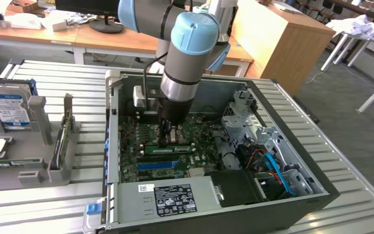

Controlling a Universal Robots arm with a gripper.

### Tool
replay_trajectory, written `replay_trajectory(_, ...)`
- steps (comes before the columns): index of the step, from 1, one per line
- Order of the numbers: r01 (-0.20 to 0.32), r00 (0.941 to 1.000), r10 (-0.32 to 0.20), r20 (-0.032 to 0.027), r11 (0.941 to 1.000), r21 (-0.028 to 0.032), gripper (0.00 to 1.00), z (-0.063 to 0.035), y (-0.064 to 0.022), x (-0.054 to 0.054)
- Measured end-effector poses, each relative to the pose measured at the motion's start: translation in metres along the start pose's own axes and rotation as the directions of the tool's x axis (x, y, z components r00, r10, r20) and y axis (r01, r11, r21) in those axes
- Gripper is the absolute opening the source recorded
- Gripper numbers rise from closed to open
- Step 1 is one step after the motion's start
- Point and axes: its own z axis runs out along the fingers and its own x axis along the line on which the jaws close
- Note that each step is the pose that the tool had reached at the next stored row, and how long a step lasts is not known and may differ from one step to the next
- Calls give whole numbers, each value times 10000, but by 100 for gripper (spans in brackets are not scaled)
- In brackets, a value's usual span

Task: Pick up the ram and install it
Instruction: 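Press down the ram until it locks into place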

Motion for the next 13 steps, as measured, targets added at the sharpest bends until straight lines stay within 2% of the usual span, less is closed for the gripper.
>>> replay_trajectory(13,0,10000,0,1,10000,7,11,29,-1,0)
